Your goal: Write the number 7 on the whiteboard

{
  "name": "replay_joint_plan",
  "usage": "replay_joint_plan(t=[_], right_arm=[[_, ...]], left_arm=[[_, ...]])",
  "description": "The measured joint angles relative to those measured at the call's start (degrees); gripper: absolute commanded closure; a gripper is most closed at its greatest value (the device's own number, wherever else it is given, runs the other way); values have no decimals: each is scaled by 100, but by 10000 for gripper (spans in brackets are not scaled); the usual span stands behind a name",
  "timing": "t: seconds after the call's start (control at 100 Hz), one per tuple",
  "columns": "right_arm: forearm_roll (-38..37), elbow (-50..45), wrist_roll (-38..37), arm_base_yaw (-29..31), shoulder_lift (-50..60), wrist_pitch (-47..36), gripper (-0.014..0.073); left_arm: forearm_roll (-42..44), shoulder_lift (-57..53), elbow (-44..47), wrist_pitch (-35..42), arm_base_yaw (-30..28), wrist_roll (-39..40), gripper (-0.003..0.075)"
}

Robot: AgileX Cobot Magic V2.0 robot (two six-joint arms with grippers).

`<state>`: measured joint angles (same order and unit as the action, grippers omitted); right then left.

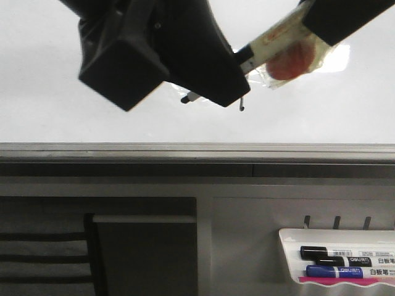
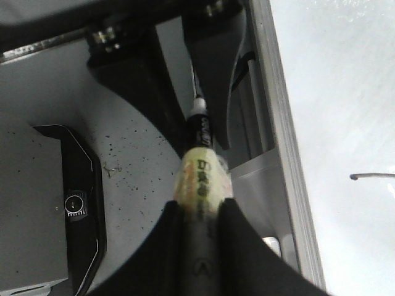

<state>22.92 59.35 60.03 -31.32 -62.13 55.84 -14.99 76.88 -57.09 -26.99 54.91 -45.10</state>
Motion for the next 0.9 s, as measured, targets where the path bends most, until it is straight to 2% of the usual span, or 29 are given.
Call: replay_joint_plan(t=[0.13,0.44,0.7,0.8,0.83,0.9], right_arm=[[0,0,-13,0,0,0,560],[90,0,-360,98,87,-467,560],[151,0,-367,98,97,-507,552],[151,0,-372,107,97,-507,447],[100,2,-397,122,114,-480,373],[-127,12,-462,173,188,-279,260]], left_arm=[[0,0,0,0,-29,-9,741],[-158,-204,-99,-150,-554,-211,741],[-206,-252,-99,-208,-591,-258,741],[-218,-252,-99,-233,-601,-258,741],[-175,-252,-99,-315,-633,-223,741],[-5,-252,-49,-435,-786,-63,741]])
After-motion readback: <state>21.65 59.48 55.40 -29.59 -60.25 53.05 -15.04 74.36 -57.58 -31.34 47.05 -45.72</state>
